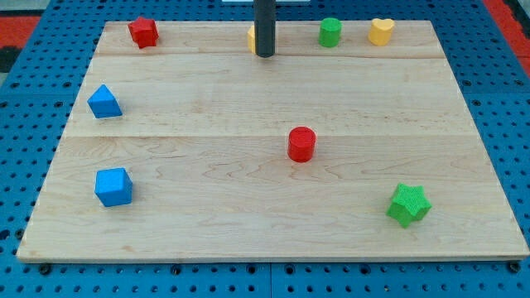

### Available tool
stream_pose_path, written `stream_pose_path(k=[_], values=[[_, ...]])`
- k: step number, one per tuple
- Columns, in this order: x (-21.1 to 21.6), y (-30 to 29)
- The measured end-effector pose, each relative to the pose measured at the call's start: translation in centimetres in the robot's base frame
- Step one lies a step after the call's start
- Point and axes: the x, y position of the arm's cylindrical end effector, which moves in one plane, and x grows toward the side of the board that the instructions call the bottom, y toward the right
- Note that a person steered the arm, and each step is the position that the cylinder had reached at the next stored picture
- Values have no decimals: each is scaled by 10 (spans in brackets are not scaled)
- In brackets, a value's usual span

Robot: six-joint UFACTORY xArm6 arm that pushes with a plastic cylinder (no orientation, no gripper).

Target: Slide the green star towards the red star

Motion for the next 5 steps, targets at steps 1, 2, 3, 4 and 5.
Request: stream_pose_path(k=[1, 2, 3, 4, 5], values=[[-25, 0], [40, 11], [118, 72], [182, 120], [204, 124]])
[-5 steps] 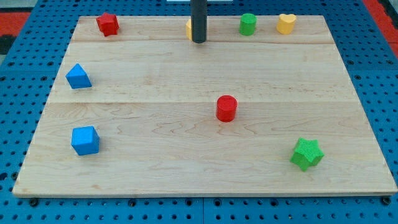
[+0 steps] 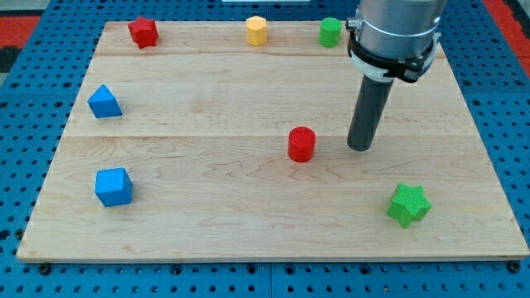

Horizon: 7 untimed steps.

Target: Slide the green star towards the red star

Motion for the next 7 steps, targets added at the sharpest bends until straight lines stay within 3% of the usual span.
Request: stream_pose_path(k=[1, 7], values=[[51, 0], [66, -2]])
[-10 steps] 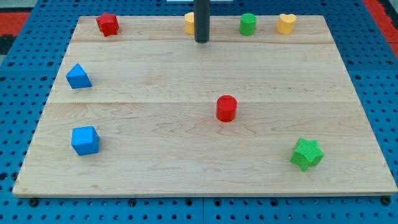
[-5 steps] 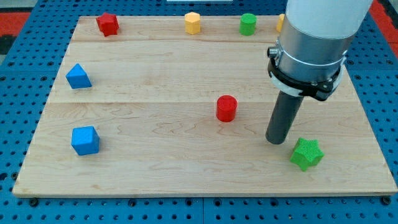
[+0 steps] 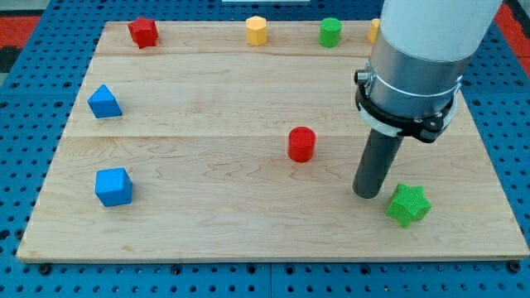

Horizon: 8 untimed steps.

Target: Slide the green star towards the red star

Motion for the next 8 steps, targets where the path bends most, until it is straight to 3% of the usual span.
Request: stream_pose_path(k=[8], values=[[-12, 0]])
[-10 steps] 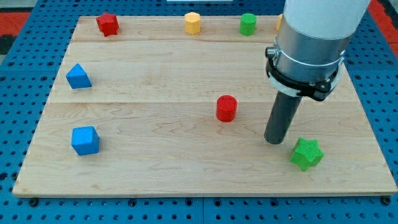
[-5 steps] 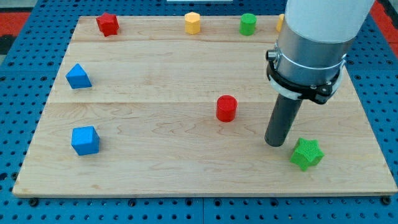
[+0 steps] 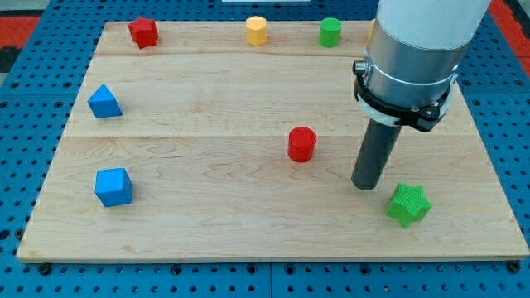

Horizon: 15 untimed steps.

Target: Slide the green star towards the red star

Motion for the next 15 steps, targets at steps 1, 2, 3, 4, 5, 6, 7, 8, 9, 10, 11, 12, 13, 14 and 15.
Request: stream_pose_path(k=[1, 2, 3, 4, 5, 6, 7, 8, 9, 10, 11, 12, 13, 14, 15], values=[[21, 0], [43, 9], [21, 33], [52, 30], [55, 126], [14, 136], [-51, 98], [-137, 32], [-189, -17], [-184, 57], [-228, 26], [-267, -97], [-259, -110], [-254, -35], [-228, -61]])
